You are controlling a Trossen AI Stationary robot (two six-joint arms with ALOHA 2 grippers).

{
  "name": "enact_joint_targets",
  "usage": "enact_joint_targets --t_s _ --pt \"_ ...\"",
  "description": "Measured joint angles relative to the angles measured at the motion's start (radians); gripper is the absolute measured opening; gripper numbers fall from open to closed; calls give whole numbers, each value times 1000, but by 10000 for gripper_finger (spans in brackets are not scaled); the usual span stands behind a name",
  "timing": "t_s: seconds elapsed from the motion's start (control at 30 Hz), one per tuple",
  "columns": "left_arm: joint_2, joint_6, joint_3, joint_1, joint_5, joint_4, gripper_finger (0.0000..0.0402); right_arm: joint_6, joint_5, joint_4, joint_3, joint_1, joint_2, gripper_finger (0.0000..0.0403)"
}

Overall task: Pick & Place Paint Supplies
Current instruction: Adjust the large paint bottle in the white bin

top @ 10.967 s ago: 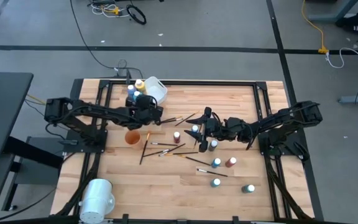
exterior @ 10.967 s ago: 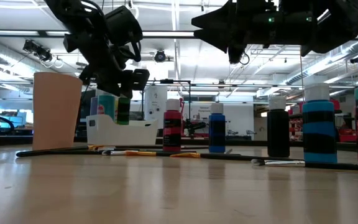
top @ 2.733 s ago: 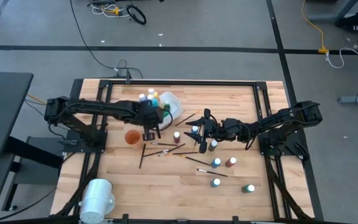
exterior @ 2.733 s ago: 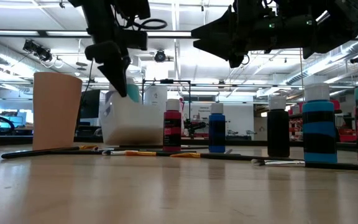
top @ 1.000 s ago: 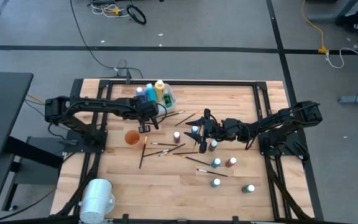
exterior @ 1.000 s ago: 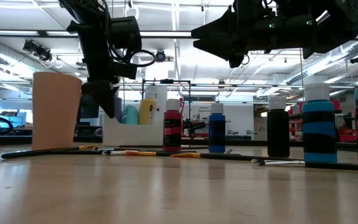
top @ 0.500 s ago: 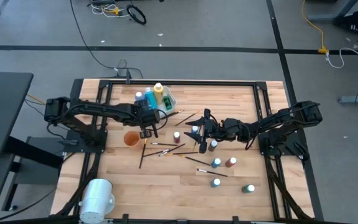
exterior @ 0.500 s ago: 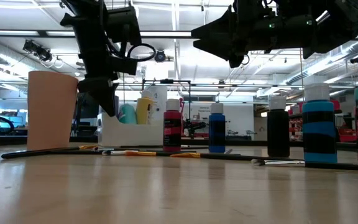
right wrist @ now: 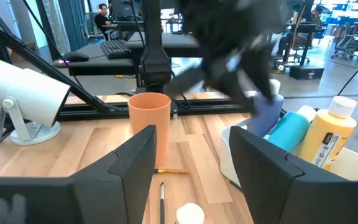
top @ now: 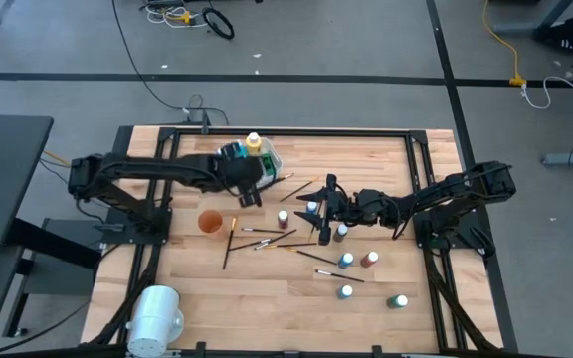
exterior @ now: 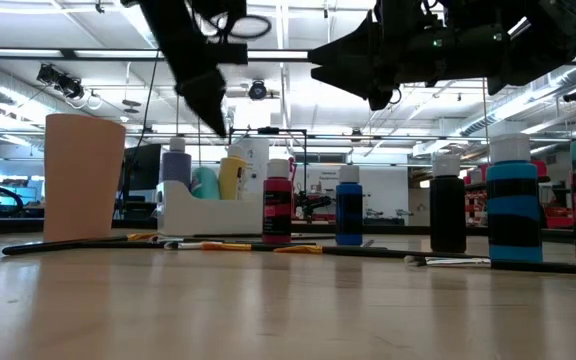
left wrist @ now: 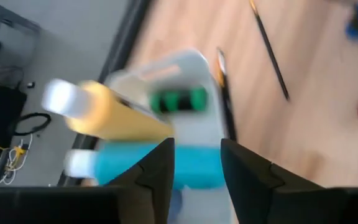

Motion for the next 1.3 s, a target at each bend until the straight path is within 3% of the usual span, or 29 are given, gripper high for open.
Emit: enact_joint_targets --t_s 0.27,0.47,0.63,0.77,1.13,1.3 --pt "-24 -106 99 242 66 -52 170 12 0 -5 0 0 0 205" --pt "8 -211 98 483 254 -63 185 32 0 -9 0 0 0 205" --pt "58 -309 98 598 335 -60 184 36 0 -10 0 0 0 205" --pt "102 -324 98 623 452 -50 180 36 0 -16 0 0 0 205" --pt "193 -394 98 620 469 -51 178 61 0 -45 0 0 0 205" --pt "193 -406 98 621 505 -49 155 61 0 -53 0 0 0 205"
